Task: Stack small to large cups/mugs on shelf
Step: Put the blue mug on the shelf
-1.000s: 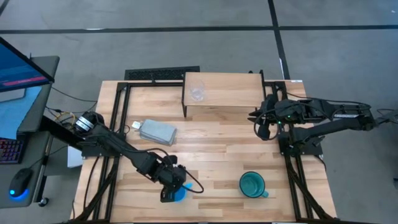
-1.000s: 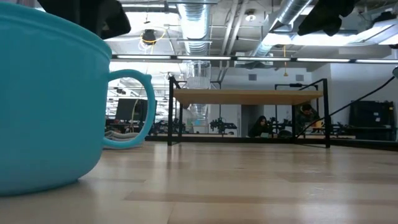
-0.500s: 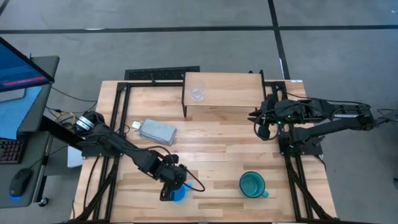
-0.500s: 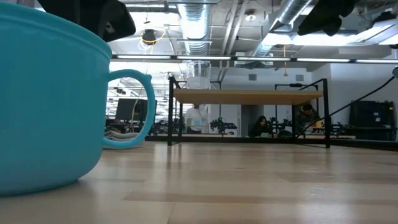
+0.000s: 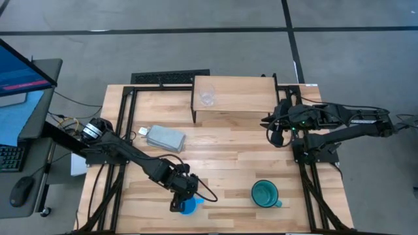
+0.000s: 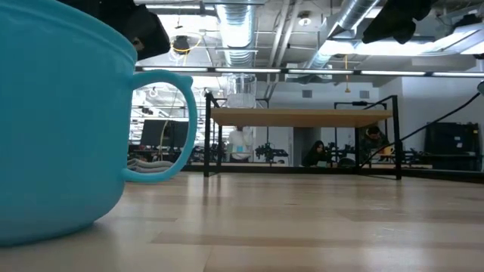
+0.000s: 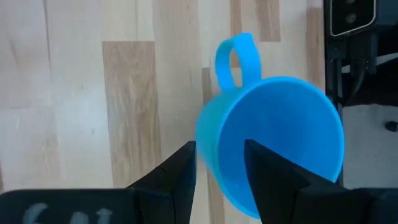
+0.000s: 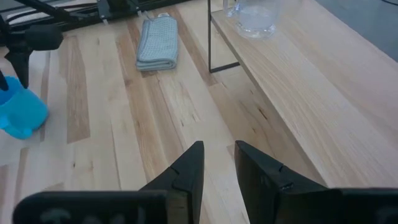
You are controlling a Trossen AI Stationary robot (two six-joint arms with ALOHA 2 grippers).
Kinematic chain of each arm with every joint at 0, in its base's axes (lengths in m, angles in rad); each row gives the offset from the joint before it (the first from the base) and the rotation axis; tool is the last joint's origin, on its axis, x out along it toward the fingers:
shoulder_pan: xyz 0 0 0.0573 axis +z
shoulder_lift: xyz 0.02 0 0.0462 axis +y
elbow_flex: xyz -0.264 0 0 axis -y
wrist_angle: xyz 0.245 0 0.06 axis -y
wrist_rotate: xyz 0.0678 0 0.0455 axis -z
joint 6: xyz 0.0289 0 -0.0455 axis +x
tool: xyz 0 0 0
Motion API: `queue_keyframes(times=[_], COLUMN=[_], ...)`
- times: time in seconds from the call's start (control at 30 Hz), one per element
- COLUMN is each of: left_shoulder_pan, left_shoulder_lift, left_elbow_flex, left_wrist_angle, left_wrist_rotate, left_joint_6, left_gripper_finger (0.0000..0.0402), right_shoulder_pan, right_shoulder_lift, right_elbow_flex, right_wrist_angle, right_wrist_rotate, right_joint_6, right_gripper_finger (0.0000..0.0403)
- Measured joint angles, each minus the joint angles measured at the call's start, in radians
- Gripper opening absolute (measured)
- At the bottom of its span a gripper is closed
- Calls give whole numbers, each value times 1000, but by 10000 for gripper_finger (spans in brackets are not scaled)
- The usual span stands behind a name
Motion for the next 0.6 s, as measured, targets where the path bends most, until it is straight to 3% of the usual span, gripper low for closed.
queue_keyframes(times=[0.6], left_shoulder_pan=[16], left_shoulder_lift=[47], left_elbow_flex=[0], left_wrist_angle=[31], left_wrist_rotate=[43], left_joint_6=[10], left_gripper_finger=[125], right_shoulder_pan=[0], right_shoulder_lift=[0], right_elbow_flex=[0], right_wrist_angle=[-6], right_wrist_rotate=[0], right_joint_6=[-1], right_gripper_finger=[113])
